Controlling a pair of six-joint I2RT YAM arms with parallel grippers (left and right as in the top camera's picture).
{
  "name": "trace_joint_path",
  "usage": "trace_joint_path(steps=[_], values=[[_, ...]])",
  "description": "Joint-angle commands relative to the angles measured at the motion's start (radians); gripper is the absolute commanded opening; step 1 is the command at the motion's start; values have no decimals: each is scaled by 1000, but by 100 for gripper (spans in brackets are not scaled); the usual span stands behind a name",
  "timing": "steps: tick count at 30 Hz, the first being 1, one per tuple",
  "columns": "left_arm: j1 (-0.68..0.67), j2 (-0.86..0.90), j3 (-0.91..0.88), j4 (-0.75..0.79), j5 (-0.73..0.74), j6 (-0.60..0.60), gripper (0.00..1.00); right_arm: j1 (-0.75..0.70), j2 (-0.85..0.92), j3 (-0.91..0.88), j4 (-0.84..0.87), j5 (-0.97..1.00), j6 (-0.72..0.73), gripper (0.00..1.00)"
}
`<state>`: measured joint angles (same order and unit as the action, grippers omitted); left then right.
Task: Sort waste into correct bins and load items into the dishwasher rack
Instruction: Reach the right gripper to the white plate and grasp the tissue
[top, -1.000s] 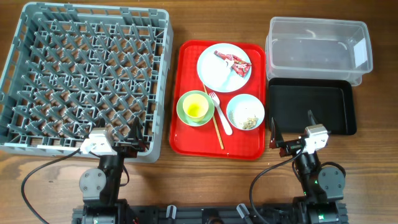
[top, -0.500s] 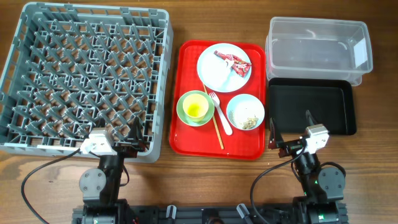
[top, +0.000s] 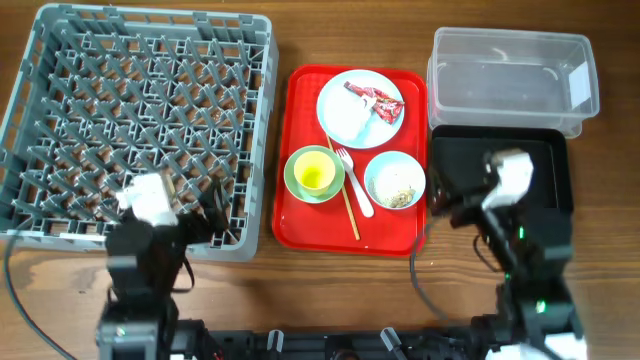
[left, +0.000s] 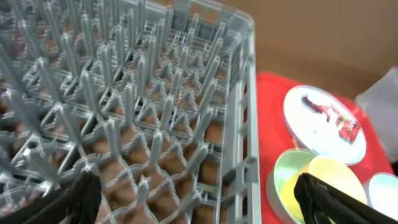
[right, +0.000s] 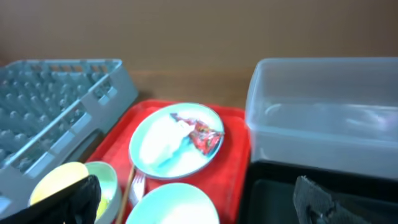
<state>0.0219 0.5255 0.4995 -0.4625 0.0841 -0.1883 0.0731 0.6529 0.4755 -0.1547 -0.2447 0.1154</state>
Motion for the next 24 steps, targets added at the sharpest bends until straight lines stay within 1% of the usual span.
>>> trace_joint_path(steps=[1,3,4,5,7,10,14,16,18,20,24], values=[[7,166,169,-112,8,-5,100,-4,257,256,-132,-112,-12,100],[7,235,236,-176,9,-6,100,-4,407,423,-294,-113,-38,100],[7,274,270,-213,9,-6,100,-4,493,534,-412,-111,-106,100],[7,291,282,-232,9,-6,99,-4,550,612,-489,-111,-145,100],[7,307,292,-258,9,-6,100,-4,621,709,-562,-114,-132,100],[7,303,292,-268,9,-6,100,-4,655,737,-575,-127,-6,100],[7,303,292,-272,21,-6,100,-4,655,737,-562,-220,-24,100],[7,303,292,-280,39,-6,100,1,657,743,-569,-213,25,100],[7,303,292,-279,39,-6,100,27,661,757,-590,-156,69,100],[7,303,292,-279,39,-6,100,61,673,791,-618,-100,70,100],[7,303,292,-278,39,-6,100,173,763,990,-692,80,70,100]])
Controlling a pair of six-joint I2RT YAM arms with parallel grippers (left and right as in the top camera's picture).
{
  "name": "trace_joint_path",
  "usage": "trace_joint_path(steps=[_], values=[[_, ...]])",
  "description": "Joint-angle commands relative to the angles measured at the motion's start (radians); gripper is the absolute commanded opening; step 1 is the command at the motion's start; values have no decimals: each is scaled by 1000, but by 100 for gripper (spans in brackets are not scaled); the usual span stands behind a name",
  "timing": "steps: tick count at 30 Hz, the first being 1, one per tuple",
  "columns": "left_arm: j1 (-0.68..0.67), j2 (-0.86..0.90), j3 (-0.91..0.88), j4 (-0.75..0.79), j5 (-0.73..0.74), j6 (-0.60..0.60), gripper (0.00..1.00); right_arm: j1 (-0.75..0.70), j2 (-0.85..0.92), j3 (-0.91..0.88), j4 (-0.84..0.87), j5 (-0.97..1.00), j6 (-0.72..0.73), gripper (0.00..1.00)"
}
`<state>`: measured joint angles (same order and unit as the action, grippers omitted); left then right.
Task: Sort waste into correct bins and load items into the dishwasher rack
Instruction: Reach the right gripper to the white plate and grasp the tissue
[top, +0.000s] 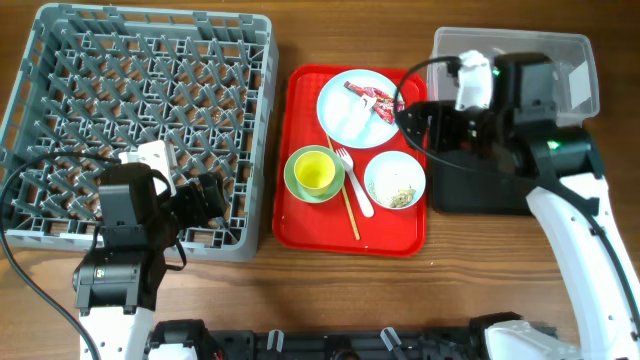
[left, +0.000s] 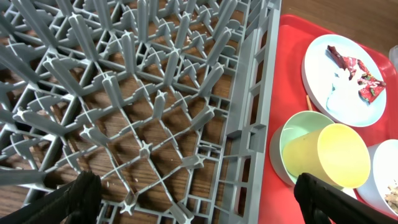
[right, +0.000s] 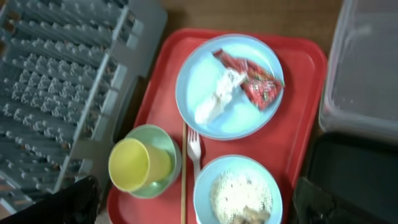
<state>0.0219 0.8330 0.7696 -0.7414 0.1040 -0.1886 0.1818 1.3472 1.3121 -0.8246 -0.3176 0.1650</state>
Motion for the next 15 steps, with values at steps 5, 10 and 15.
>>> trace_joint_path(steps=[5,10,15], values=[[7,-4,22,3,19,-6,100,127,295,407,-64,223,38,100],[7,-4,22,-2,19,-6,100,174,509,415,-35,252,159,98],[7,-4,22,-5,19,-6,100,211,693,415,-42,274,273,92]])
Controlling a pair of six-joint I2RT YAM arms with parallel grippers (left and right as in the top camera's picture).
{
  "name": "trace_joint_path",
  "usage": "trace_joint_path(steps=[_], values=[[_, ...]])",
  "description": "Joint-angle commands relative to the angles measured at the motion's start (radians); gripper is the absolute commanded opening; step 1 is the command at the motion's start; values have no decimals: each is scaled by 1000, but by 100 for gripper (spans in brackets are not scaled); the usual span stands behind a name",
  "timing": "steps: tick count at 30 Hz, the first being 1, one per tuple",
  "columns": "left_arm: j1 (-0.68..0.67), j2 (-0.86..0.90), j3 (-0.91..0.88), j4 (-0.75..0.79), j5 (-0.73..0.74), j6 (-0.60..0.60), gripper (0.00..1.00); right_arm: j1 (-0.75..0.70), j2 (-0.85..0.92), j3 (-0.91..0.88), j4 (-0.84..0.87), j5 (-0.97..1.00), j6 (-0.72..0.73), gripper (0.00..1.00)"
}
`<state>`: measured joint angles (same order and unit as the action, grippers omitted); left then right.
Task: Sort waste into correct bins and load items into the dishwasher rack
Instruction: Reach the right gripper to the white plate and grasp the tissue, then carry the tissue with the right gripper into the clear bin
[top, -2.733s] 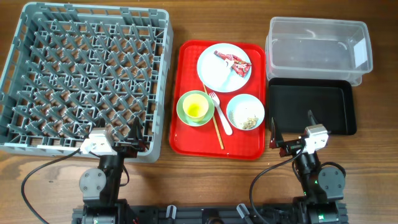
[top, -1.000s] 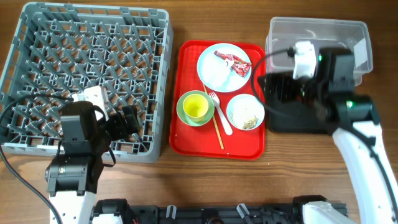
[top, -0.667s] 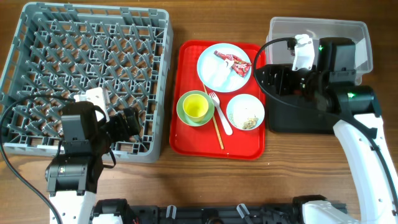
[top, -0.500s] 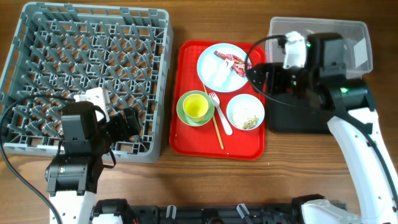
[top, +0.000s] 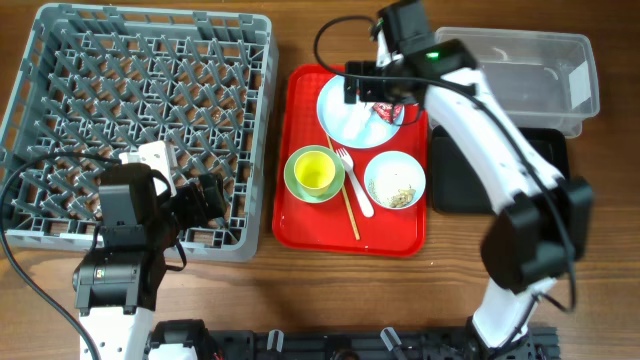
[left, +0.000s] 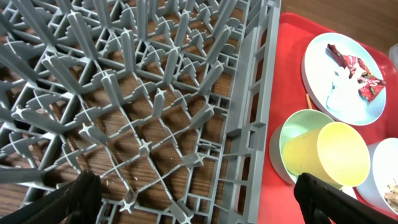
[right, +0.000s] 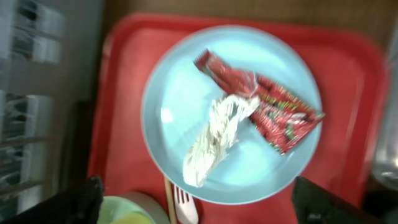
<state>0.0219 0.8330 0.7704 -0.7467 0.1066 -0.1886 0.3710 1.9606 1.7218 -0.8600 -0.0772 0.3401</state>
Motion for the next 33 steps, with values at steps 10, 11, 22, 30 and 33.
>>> trace_joint_path(steps=[10,11,22,30,33], values=[[7,-2,21,-7,16,-6,100,49,263,4,-20,18,182,64],[7,-2,21,-10,16,-6,100,49,268,4,-19,18,187,59],[7,-2,21,-22,16,-5,100,48,268,-32,-12,14,211,9],[7,-2,21,-21,16,-5,100,-77,45,32,-60,35,77,4],[7,-2,21,-21,16,-5,100,-185,-66,32,-67,178,74,4]])
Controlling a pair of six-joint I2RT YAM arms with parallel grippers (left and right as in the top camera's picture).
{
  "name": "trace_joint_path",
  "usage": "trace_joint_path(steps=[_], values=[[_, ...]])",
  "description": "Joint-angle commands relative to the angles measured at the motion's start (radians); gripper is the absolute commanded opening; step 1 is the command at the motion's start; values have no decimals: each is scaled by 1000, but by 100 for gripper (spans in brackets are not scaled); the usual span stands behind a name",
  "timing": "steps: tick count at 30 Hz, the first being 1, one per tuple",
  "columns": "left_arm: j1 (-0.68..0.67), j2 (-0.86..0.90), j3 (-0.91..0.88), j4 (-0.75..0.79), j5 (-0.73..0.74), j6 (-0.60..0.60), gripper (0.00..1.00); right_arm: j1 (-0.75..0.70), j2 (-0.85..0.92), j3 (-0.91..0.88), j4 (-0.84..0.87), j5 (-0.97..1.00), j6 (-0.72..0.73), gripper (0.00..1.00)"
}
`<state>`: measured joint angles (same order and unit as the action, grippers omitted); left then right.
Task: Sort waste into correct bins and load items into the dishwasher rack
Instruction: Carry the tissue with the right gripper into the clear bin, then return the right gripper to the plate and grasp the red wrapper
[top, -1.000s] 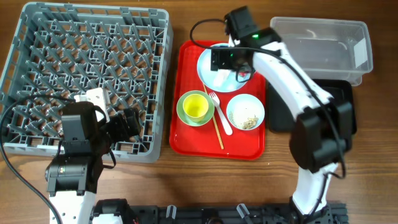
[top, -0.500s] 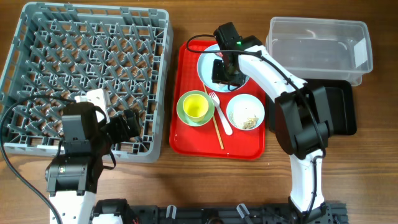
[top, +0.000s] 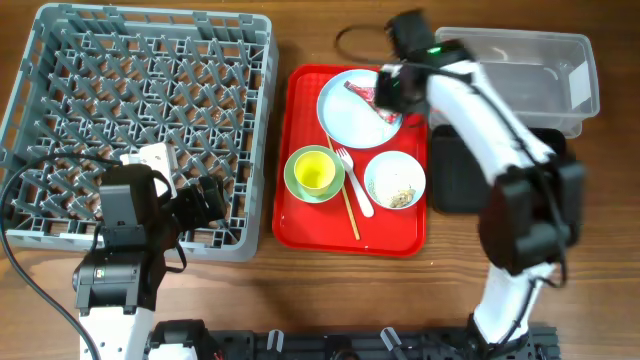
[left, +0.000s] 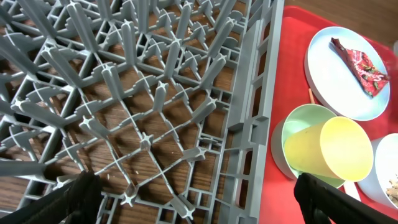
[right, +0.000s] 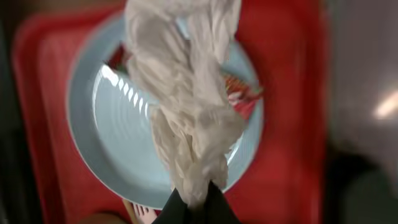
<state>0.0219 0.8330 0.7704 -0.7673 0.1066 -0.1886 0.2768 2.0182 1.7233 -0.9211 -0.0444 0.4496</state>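
My right gripper (right: 194, 198) is shut on a crumpled white napkin (right: 186, 106), held above the light blue plate (top: 350, 118) at the back of the red tray (top: 300, 225). A red wrapper (left: 362, 63) still lies on that plate. On the tray too are a yellow cup (top: 314, 172) in a green bowl, a white fork (top: 354, 182), wooden chopsticks (top: 345, 205) and a bowl of food scraps (top: 394, 181). My left gripper (left: 199, 205) hangs open over the near right corner of the grey dishwasher rack (top: 60, 120).
A clear plastic bin (top: 515, 75) stands at the back right, with a black bin (top: 545, 165) in front of it. The right arm stretches over the black bin toward the tray. Bare wooden table lies in front of the tray.
My right gripper was open above the plate with the napkin lying on it. Now it is shut on the napkin, which hangs off the plate. The left gripper has barely shifted.
Both arms were low near the front edge, grippers open. The right arm then stood over the tray's right side, later above the blue plate, and now holds the napkin. The left gripper went over the rack's corner and stayed there.
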Motion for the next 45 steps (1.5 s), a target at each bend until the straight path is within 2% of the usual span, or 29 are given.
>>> trace_joint_path(steps=[1,3,4,5,7,8,9,13,14,17,19,25,31,41,43,45], values=[[7,-2,21,-1,16,-5,100,-111,-135,31,-7,165,-36,4],[7,-2,21,-1,16,-5,100,-177,-147,31,-7,184,-66,7],[7,-2,21,-1,16,-5,100,-224,-141,31,-7,182,-78,19],[7,-2,21,0,16,-5,100,-248,-136,31,-5,177,-100,24],[7,-2,21,-1,16,-5,100,-279,-135,31,17,125,-183,57],[7,-2,21,-1,16,-5,100,-284,-141,33,30,80,-230,67],[7,-2,21,-1,16,-5,100,-284,-147,38,42,22,-274,73],[7,-2,21,-1,16,-5,100,-222,-158,69,74,-239,-499,81],[7,-2,21,0,16,-5,100,-184,-156,68,75,-241,-586,85],[7,-2,21,0,16,-6,100,-111,-131,58,83,-191,-727,93],[7,-2,21,-1,16,-5,100,-74,-99,50,94,-133,-742,95],[7,-2,21,-1,16,-6,100,-5,66,50,100,-131,-764,96],[7,-2,21,-1,16,-5,100,-3,181,50,132,-90,-759,92],[7,-2,21,-1,16,-6,100,-3,281,50,193,-78,-752,95],[7,-2,21,-1,16,-5,100,-3,292,50,189,-78,-733,90],[7,-2,21,-1,16,-6,100,-3,292,50,171,-85,-724,72]])
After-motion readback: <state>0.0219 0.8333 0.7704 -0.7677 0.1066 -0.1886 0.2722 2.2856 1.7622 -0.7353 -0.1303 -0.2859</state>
